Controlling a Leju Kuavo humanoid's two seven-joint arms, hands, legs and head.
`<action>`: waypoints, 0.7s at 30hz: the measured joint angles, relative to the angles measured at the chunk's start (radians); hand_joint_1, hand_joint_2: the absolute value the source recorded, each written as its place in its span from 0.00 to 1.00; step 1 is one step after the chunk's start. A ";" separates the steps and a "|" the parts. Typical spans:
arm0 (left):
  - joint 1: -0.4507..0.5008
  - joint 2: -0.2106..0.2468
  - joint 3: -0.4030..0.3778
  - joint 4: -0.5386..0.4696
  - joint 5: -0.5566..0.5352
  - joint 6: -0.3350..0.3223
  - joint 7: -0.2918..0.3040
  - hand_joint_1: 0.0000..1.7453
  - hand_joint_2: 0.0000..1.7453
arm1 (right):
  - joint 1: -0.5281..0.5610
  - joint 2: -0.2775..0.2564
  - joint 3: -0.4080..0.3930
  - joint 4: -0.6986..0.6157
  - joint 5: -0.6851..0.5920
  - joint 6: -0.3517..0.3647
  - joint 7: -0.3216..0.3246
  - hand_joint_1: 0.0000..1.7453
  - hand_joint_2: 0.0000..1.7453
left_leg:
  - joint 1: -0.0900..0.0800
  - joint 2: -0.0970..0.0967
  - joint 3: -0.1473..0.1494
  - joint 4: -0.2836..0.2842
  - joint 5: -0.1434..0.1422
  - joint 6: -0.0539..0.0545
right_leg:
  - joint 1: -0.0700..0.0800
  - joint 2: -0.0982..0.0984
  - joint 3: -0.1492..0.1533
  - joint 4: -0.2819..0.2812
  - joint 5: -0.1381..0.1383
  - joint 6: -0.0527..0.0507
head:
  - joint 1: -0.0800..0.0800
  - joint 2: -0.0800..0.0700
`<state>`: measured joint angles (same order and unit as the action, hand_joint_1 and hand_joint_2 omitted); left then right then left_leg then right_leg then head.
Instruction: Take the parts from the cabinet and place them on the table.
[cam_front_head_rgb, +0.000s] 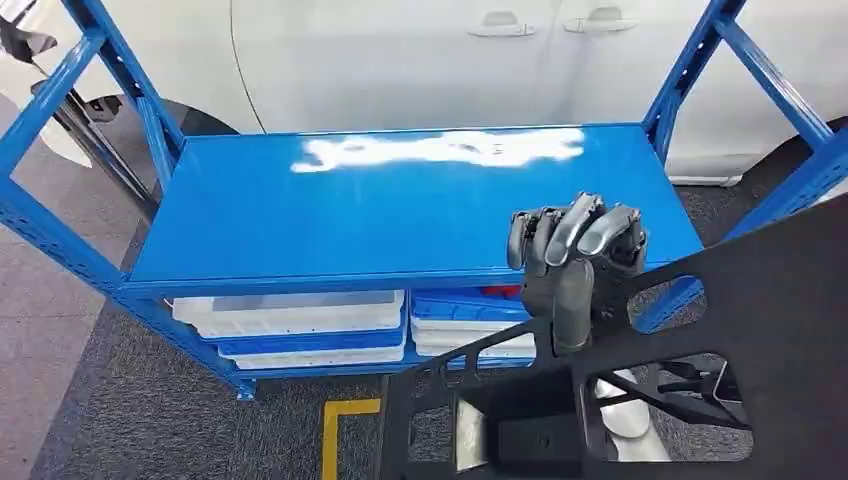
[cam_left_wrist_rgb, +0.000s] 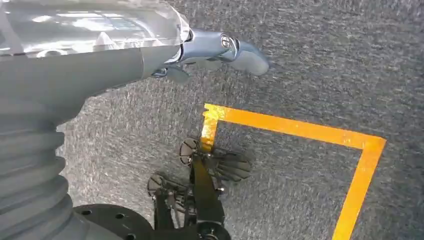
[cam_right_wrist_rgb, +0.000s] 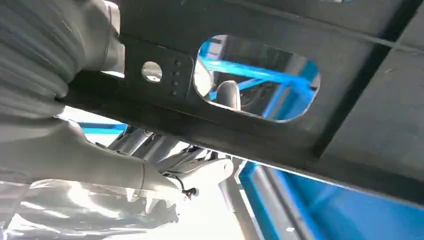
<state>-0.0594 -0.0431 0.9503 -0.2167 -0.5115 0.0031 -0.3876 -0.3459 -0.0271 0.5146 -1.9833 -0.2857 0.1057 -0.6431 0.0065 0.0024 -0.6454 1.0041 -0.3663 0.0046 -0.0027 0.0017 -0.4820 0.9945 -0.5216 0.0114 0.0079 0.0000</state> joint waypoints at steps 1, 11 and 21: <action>0.000 0.000 0.000 0.000 0.000 0.000 0.000 0.00 1.00 | -0.003 -0.004 0.000 0.003 0.000 0.001 -0.002 1.00 1.00 | 0.003 0.000 -0.002 -0.002 0.010 -0.006 | 0.002 0.000 -0.002 -0.003 0.000 -0.006 | 0.008 0.000; 0.007 -0.007 0.010 0.000 0.006 0.016 0.002 0.00 1.00 | 0.017 -0.013 0.016 0.059 0.010 0.019 -0.037 1.00 1.00 | 0.006 -0.003 -0.003 0.258 -0.132 -0.028 | -0.001 -0.009 -0.148 0.001 0.122 -0.035 | -0.003 0.000; 0.000 -0.013 0.011 0.000 -0.004 0.017 0.010 0.00 1.00 | 0.013 -0.024 0.016 0.068 0.014 0.019 -0.040 1.00 1.00 | 0.003 0.006 0.126 -0.025 -0.101 0.025 | -0.006 -0.004 -0.233 0.135 0.022 0.018 | 0.000 0.000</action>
<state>-0.0592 -0.0561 0.9609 -0.2163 -0.5154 0.0202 -0.3780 -0.3330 -0.0515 0.5310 -1.9154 -0.2720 0.1244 -0.6828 0.0094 0.0080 -0.5199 0.9787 -0.4672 0.0294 -0.0089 -0.0024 -0.7153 1.1294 -0.4999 0.0292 0.0080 0.0000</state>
